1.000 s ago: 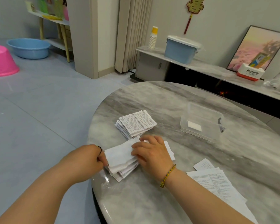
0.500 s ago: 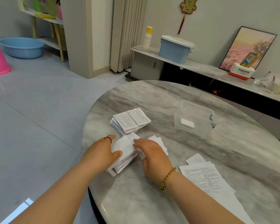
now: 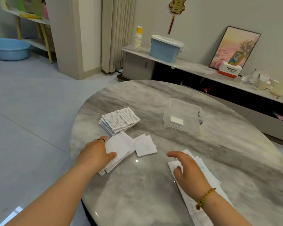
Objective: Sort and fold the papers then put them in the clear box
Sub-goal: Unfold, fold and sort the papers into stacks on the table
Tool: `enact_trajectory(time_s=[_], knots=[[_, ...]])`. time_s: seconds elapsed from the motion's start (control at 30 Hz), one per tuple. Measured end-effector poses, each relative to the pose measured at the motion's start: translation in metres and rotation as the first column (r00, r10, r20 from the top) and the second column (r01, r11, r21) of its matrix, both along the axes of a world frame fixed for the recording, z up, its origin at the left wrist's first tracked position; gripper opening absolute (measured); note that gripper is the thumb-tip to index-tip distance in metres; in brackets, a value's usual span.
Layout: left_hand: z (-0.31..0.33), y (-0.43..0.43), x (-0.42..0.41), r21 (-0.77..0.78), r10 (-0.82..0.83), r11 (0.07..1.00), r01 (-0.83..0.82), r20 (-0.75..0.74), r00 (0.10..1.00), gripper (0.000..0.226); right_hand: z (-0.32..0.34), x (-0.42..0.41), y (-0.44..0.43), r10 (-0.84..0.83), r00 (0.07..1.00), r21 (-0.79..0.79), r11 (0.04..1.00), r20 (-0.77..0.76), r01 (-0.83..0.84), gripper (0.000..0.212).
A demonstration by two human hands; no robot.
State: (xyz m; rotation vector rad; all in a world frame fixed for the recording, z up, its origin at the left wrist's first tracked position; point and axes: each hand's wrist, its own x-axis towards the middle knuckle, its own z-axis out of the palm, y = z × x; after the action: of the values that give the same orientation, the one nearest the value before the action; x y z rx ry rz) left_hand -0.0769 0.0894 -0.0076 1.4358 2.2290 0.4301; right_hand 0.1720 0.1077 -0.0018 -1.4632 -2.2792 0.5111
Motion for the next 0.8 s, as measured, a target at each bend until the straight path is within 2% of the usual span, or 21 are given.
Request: enact_trajectory(time_s=[0.27,0.4,0.63,0.8], knots=[[0.006,0.000,0.015,0.020,0.027,0.999,-0.027,-0.007,1.000,0.058,0.001,0.054,-0.012,-0.254,0.966,-0.157,0.954,0.038,0.257,0.035],[0.011,0.000,0.016,0.070,0.056,0.996,-0.053,-0.040,0.998,0.055,0.003,0.059,-0.003,-0.304,0.943,-0.184,0.928,0.135,0.325,0.048],[0.019,-0.003,0.019,0.180,0.095,0.979,-0.098,0.027,0.995,0.049,0.012,0.071,0.003,-0.410,0.896,-0.287,0.850,0.169,0.442,0.063],[0.028,-0.008,0.033,0.347,0.053,0.934,-0.083,0.094,0.994,0.041,0.017,0.081,0.003,-0.426,0.851,-0.360,0.775,0.308,0.519,0.087]])
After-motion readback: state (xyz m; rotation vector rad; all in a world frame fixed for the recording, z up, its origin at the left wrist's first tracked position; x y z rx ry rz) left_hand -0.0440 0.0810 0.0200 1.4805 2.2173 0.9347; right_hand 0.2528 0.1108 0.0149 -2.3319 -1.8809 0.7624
